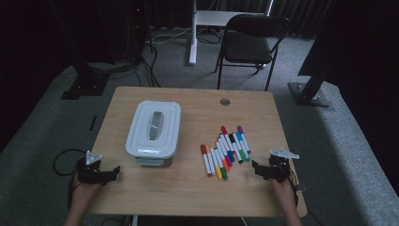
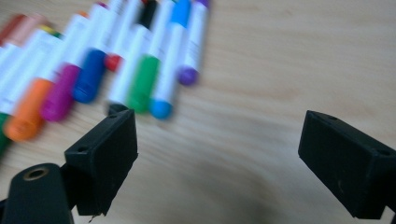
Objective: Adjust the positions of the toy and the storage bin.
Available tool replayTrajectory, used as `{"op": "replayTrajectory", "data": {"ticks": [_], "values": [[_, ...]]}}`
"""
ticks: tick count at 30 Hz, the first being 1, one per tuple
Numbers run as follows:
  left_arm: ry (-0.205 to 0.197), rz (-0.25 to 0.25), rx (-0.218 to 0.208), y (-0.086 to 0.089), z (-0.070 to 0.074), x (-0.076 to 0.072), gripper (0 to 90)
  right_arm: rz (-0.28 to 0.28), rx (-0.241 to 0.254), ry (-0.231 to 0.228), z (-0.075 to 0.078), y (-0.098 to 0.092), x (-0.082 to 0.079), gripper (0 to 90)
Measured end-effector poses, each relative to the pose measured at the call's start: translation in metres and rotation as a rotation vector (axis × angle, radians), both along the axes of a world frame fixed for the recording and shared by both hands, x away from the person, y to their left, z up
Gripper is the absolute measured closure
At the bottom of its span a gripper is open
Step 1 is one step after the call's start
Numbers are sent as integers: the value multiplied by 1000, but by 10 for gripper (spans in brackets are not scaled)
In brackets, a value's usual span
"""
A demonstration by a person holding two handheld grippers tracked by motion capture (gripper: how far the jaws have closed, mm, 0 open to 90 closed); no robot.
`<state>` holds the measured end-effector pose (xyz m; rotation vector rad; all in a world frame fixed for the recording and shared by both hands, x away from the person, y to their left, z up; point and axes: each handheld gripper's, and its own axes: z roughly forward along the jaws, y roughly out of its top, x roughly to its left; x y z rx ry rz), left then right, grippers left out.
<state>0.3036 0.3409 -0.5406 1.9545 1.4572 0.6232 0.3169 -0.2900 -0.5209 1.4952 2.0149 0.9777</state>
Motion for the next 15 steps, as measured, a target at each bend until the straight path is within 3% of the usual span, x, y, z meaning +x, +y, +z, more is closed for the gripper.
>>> {"op": "replayTrajectory", "data": {"ticks": [8,15], "values": [[-27,-11,-22,-1,0,15,5,84,-7,-18,9,39,19,115],[-42,-35,-15,-6,1,28,5,136,-18,-36,17,73,40,115]]}}
